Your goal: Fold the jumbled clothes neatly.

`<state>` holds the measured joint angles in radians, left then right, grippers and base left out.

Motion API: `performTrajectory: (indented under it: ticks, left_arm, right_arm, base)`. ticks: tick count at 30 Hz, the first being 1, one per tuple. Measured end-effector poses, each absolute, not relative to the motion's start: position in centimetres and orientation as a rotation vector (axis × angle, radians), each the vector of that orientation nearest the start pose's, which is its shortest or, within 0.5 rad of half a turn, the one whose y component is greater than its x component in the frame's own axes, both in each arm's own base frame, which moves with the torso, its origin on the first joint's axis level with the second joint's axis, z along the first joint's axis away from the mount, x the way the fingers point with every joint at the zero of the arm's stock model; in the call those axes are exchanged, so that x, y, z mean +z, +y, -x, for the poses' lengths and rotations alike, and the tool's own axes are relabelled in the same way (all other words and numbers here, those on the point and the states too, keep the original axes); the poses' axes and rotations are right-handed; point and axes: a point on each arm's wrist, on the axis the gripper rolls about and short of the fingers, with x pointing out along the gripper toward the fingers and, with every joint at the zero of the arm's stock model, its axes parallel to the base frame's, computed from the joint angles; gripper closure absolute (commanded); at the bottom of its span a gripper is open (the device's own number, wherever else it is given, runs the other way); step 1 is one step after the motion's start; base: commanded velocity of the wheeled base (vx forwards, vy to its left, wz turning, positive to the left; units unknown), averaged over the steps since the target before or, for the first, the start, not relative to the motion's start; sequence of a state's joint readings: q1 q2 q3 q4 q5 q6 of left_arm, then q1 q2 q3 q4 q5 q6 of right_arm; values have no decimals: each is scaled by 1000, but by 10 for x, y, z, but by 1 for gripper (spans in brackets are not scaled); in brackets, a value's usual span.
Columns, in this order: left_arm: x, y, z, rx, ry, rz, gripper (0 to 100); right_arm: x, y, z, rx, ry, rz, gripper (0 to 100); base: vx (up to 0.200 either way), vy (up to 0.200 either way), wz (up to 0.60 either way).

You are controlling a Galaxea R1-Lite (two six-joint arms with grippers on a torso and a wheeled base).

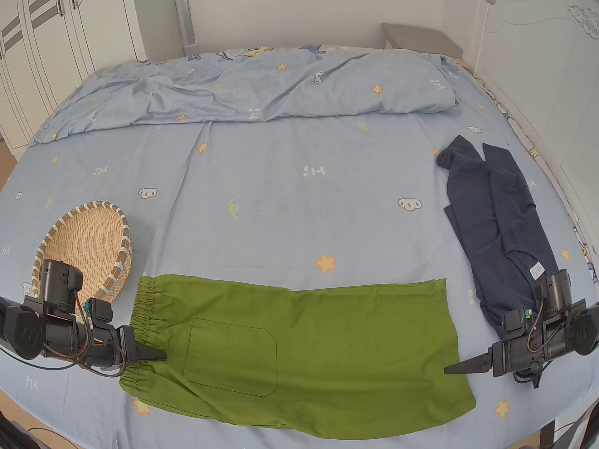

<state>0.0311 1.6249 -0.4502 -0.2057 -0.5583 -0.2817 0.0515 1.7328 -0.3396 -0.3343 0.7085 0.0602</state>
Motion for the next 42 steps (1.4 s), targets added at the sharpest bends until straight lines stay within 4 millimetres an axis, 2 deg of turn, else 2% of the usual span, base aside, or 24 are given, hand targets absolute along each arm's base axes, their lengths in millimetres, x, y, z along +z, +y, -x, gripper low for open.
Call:
performTrajectory:
  ticks: [8,15,18,21,26,32,42]
  left_arm:
    - [112,3,-198,-331,1086,505,100]
    - [146,37,-195,-267,950,397,100]
    - [154,48,-192,-226,907,375,100]
    - [158,50,-189,-217,901,370,100]
    - [166,33,-183,-274,933,354,100]
    - [192,6,-182,-304,936,308,100]
    - [224,-65,-178,-480,894,165,100]
  right_arm:
    - [86,24,-211,554,938,-337,0]
    - [125,24,-215,487,874,-299,0]
    - [134,24,-214,473,847,-286,0]
    - [137,24,-214,467,834,-279,0]
    - [140,25,-213,468,826,-272,0]
    - [140,26,-212,470,827,-269,0]
    - [140,26,-212,468,826,-268,0]
  base:
    - [0,0,0]
    - [0,0,0]
    - [0,0,0]
    - [0,0,0]
    - [0,0,0]
    - [0,0,0]
    - [0,0,0]
